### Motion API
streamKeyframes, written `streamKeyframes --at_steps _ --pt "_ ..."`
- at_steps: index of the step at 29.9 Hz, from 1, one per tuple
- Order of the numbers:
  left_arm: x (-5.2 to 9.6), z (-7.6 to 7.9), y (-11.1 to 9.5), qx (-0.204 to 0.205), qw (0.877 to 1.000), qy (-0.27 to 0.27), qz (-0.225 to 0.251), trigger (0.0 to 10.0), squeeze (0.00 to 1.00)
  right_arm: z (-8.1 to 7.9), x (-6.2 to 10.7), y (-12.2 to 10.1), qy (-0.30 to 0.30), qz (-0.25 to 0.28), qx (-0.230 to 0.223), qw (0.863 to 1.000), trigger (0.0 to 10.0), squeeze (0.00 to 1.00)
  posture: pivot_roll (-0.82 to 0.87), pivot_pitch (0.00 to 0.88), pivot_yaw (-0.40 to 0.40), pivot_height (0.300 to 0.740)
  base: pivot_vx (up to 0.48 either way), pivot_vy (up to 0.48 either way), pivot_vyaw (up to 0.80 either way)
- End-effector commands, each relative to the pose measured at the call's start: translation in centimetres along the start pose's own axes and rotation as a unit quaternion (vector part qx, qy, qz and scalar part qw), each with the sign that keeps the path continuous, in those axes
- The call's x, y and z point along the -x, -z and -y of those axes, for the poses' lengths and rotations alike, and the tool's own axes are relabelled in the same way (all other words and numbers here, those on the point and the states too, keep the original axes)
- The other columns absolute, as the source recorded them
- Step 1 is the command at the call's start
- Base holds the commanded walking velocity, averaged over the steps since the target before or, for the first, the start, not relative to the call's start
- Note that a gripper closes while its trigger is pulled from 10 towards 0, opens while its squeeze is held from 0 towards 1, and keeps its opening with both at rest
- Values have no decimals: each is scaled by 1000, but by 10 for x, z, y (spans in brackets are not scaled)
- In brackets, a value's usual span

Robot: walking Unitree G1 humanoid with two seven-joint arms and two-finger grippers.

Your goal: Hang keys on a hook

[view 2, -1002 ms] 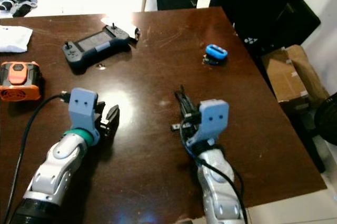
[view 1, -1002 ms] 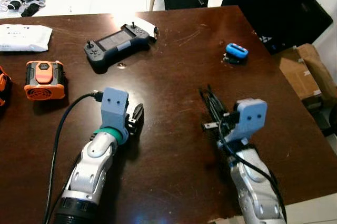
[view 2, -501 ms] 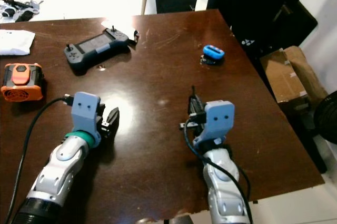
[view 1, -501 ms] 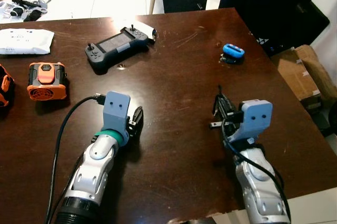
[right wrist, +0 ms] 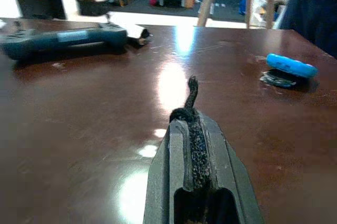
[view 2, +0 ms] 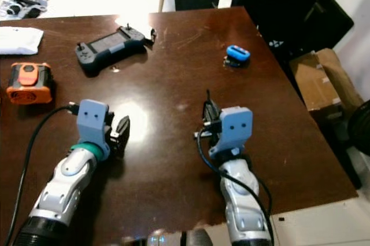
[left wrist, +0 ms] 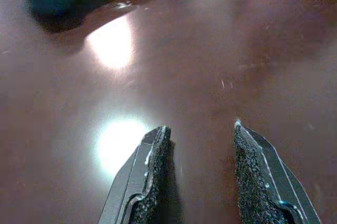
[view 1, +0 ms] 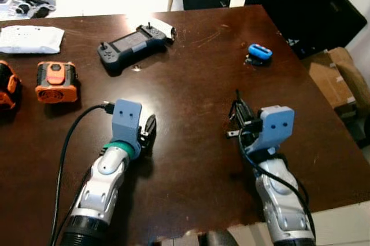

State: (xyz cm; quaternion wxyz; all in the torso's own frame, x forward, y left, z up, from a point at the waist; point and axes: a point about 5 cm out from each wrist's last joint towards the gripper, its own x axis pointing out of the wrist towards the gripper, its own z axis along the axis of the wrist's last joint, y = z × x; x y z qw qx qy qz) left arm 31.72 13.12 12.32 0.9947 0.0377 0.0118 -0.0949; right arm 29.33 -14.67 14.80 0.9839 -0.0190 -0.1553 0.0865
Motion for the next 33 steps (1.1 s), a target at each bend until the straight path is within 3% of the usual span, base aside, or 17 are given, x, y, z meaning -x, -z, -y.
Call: streamKeyframes --at_steps 1,6,11,17,20,33 --pt "2 2 8 -2 1000 2 -12 10000 0 -3 2 6 -8 -10 -1 1000 10000 0 -126 114 47 740 -476 0 0" --pt "1 3 7 -4 1000 5 -8 10000 0 -7 1 6 -18 -10 -2 1000 10000 0 -126 115 46 740 -469 0 0" --pt "0 3 7 -5 1000 3 -6 10000 0 -11 0 4 -35 -1 36 999 10000 0 -123 116 46 740 -451 0 461" --pt "0 4 8 -5 1000 2 -6 10000 0 -11 -2 5 -37 2 35 999 10000 0 -122 115 41 740 -420 0 800" --pt "0 4 8 -4 1000 2 -5 10000 0 -13 -2 4 -44 3 20 999 10000 0 -123 113 40 740 -346 0 0" --pt "0 7 11 -7 1000 9 -12 10000 0 -12 -2 6 -46 2 13 999 10000 0 -123 109 38 740 0 0 0"
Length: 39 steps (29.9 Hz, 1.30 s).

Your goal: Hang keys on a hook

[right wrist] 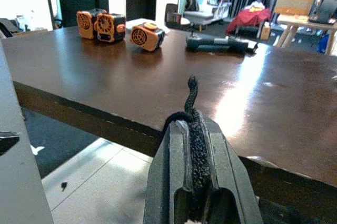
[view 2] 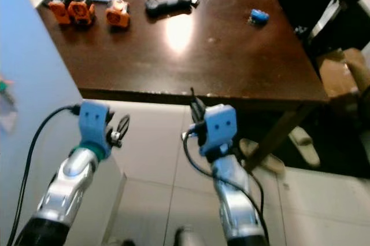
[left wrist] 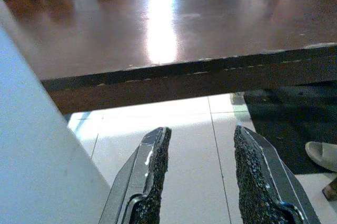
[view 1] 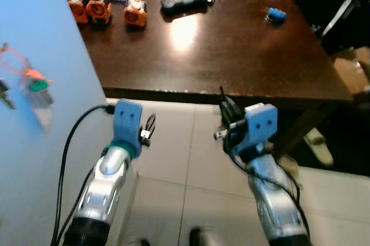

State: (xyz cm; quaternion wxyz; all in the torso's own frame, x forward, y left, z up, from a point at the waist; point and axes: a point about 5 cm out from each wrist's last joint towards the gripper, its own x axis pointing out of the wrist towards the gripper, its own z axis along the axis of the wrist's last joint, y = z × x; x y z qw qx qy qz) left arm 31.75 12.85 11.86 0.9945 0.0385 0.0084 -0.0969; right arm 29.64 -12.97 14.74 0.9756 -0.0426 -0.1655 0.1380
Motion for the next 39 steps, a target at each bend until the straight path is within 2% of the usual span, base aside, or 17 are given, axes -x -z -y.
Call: streamKeyframes --at_steps 1,13,26,39 --pt "1 4 7 -6 1000 8 -16 10000 0 4 5 5 9 -8 -4 1000 10000 0 -123 109 38 740 0 0 0" --pt "1 4 5 -7 1000 13 -4 10000 0 4 5 7 9 -9 -6 1000 10000 0 -119 110 40 740 0 0 0" --pt "2 2 7 -8 1000 10 -12 10000 0 4 6 9 12 -13 -7 1000 10000 0 -118 119 42 740 401 0 0" --pt "3 4 9 -4 1000 10 -18 10000 0 4 8 10 11 -16 -9 1000 10000 0 -117 126 41 740 0 0 0"
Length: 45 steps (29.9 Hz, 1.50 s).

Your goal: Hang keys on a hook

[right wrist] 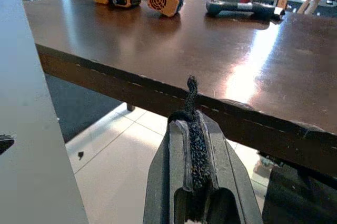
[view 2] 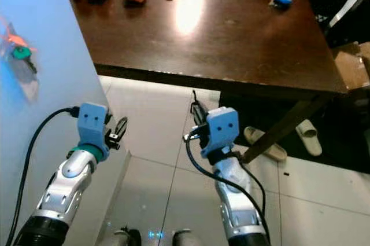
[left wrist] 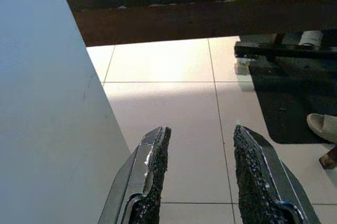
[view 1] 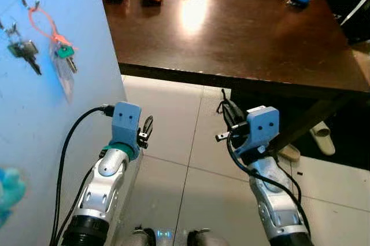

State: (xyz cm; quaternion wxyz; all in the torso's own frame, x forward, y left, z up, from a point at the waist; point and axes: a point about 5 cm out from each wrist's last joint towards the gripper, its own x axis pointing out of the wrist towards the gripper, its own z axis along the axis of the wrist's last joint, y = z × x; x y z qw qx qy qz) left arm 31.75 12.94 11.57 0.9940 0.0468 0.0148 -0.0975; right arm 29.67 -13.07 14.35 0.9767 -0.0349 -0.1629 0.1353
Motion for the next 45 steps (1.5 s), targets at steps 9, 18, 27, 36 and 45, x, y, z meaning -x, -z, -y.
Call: streamKeyframes --at_steps 9,18,27,36,45 --pt "14 8 37 -48 996 55 -55 10000 0 3 13 22 6 -48 -5 999 10000 0 -118 125 41 740 0 0 0" --pt "34 4 81 -87 985 78 -130 10000 0 6 56 84 16 -191 -13 981 10000 0 -115 127 37 740 0 0 0" --pt "54 0 125 -92 967 68 -228 10000 0 7 122 144 66 -379 -45 922 10000 0 -118 121 36 740 0 0 0" --pt "88 -1 167 -151 926 106 -329 10000 0 -6 161 163 39 -467 -41 882 10000 0 -115 118 34 740 0 0 0" --pt "107 -4 185 -167 903 127 -375 10000 0 -15 173 168 11 -492 -35 870 10000 0 -115 116 33 740 0 0 0"
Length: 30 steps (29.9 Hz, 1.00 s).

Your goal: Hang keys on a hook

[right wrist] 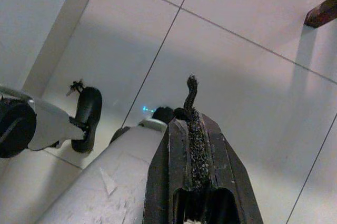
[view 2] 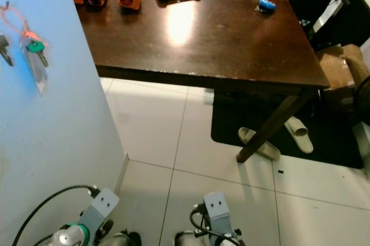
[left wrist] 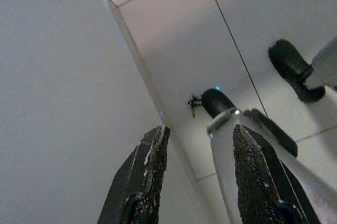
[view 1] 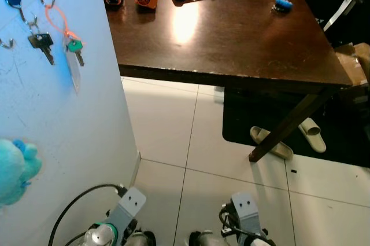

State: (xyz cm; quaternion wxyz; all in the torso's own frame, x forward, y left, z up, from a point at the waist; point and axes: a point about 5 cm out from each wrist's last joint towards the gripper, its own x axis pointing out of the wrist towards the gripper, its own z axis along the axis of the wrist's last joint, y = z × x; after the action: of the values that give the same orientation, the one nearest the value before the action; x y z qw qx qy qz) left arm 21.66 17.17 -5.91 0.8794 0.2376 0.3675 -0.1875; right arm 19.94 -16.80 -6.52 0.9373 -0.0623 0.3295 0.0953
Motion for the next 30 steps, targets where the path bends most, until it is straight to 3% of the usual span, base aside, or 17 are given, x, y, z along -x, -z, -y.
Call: streamKeyframes --at_steps 1,8,30 --pt "1 5 6 -11 1000 12 -7 10000 0 -2 3 10 -2 -14 -2 1000 10000 0 -115 116 33 740 0 0 0" --pt "-1 7 1 -31 999 20 6 10000 0 -3 2 9 -4 -13 4 1000 10000 0 -115 113 34 740 0 0 0" --pt "-3 8 -4 -41 999 20 22 10000 0 -5 -1 0 -8 13 -12 1000 10000 0 -110 122 35 740 0 -438 0"
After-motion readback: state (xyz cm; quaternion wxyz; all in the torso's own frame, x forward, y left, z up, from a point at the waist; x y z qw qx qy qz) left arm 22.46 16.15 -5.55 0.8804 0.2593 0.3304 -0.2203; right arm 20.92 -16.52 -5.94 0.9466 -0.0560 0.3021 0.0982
